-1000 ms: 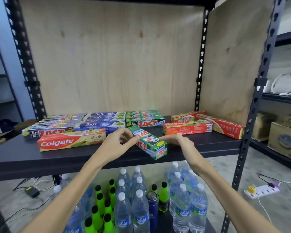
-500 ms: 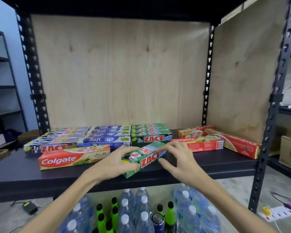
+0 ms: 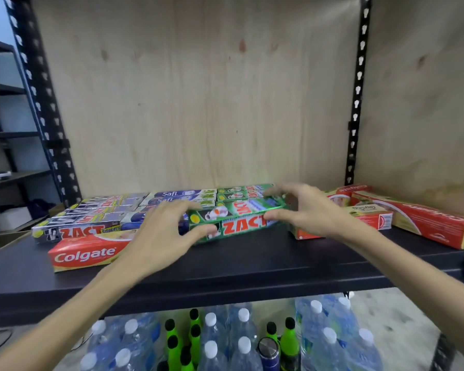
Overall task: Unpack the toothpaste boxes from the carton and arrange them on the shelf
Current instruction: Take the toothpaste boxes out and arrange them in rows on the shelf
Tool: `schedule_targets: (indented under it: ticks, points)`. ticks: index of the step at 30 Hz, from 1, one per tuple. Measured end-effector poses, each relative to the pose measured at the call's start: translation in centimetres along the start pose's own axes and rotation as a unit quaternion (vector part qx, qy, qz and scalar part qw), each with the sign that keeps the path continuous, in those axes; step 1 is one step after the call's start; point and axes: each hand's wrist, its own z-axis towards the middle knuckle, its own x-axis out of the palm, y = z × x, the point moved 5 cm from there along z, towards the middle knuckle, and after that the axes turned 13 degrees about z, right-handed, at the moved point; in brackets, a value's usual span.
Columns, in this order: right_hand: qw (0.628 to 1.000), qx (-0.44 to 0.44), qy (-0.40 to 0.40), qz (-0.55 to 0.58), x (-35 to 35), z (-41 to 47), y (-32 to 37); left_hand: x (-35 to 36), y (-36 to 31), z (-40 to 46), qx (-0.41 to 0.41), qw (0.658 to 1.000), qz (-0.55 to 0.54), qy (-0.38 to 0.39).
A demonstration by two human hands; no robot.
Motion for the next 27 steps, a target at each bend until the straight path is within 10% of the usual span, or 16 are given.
schedule_targets:
  ticks: [12, 27]
  points:
    - [0.994, 0.097, 0.045, -0.014, -2.6, 3.7, -5.7, 6.2, -1.3, 8.3, -0.010, 0.991, -0.049, 0.127]
    - [0.993, 0.106, 0.048, 0.002, -1.2, 3.5, -7.9, 8.7, -1.7, 6.5, -0.008, 0.999, 0.036, -0.005]
